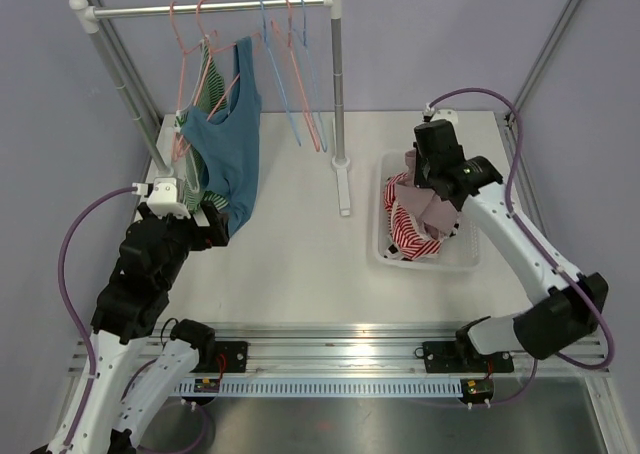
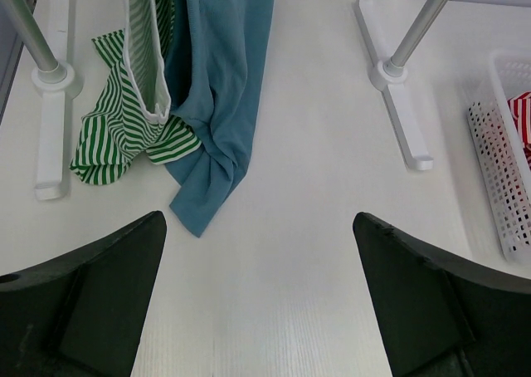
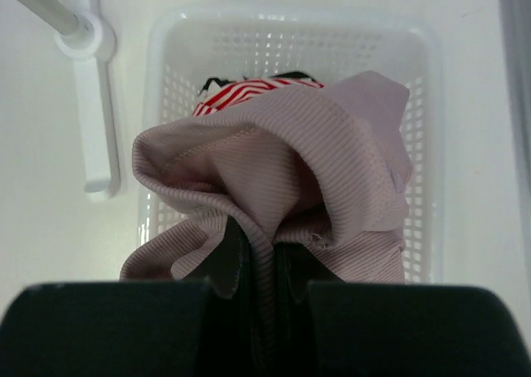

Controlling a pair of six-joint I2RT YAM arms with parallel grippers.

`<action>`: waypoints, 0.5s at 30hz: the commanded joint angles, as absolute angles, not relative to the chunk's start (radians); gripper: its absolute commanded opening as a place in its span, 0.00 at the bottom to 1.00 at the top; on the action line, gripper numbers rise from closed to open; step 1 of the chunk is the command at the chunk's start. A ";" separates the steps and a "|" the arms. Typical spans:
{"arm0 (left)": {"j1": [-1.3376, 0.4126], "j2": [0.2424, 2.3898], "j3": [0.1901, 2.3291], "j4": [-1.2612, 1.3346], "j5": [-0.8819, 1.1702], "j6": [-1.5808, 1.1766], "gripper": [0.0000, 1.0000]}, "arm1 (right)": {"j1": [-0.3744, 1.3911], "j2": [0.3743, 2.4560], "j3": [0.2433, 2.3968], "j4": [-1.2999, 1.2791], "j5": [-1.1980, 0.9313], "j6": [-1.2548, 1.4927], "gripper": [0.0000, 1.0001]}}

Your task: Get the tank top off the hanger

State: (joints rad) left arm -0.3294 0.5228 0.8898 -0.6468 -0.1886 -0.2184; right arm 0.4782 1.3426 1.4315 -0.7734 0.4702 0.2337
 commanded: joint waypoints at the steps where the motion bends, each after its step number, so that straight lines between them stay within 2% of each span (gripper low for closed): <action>1: -0.333 0.512 0.890 -0.591 -0.201 -0.230 0.99 | 0.411 1.440 1.335 -0.605 0.238 0.284 0.00; 9: -0.333 0.511 0.893 -0.595 -0.215 -0.236 0.99 | 0.301 1.762 1.224 -0.538 0.095 0.373 0.01; 12: -0.333 0.499 0.897 -0.600 -0.268 -0.255 0.99 | 0.293 1.805 1.181 -0.519 0.098 0.416 0.08; 15: -0.333 0.494 0.923 -0.623 -0.294 -0.265 0.99 | 0.290 1.784 1.164 -0.515 0.113 0.428 0.21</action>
State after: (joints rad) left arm -0.3294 0.5076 0.8902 -0.6426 -0.2340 -0.2409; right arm 0.3031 1.7683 1.2091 -0.5098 0.1268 0.3851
